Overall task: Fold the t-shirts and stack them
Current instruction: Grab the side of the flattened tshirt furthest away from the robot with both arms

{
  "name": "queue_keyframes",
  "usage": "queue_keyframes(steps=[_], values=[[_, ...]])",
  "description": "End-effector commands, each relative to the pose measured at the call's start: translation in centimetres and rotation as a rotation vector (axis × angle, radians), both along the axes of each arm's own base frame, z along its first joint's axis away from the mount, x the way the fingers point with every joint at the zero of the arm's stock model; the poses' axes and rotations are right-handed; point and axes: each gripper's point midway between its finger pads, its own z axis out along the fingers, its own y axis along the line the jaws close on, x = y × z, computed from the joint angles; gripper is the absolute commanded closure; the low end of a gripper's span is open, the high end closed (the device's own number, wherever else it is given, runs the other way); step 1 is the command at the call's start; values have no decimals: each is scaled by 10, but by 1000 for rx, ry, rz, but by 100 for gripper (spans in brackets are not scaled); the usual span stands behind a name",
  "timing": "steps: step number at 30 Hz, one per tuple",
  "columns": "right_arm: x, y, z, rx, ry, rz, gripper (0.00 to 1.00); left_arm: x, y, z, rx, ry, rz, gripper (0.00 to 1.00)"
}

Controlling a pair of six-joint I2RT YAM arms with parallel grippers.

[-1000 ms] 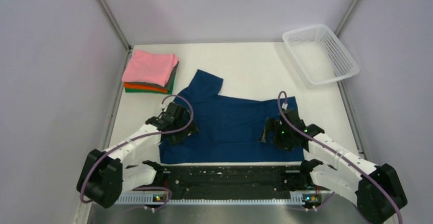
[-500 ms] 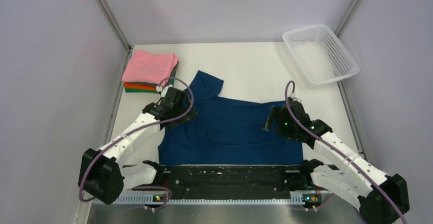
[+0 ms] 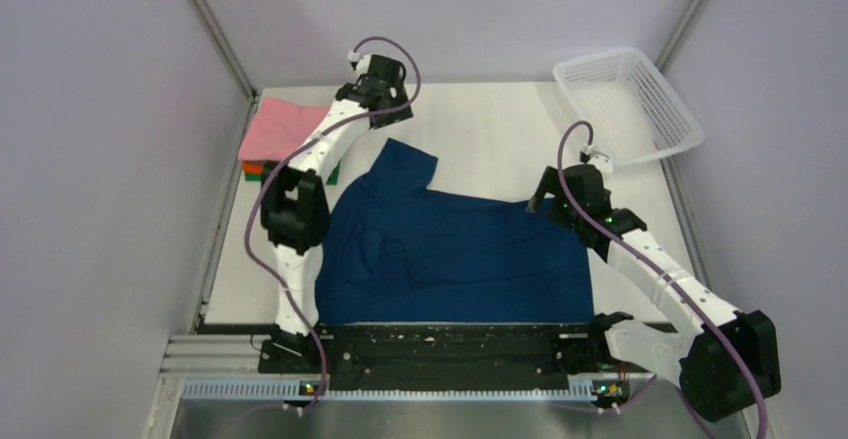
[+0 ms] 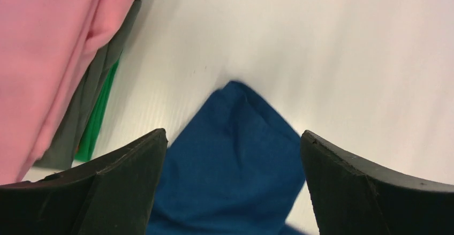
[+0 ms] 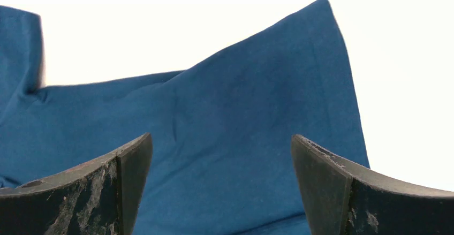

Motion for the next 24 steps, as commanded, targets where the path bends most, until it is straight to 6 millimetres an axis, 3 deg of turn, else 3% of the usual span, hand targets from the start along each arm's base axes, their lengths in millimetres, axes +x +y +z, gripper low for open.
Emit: queue_keyframes(steps=[1, 6, 13, 18, 24], values=[[22, -11, 7, -23, -57, -30, 1, 28, 13, -31, 132, 101, -8, 1], [21, -18, -9, -52, -18, -39, 1, 57, 3, -62, 95, 114, -40, 2], [14, -22, -18, -57, 1, -38, 1, 54, 0, -120, 90, 211, -61, 17], [8, -28, -17, -66, -13, -52, 1, 46, -4, -139, 52, 268, -67, 46], [9, -43, -13, -113, -27, -104, 1, 30, -6, -127, 18, 291, -77, 94]])
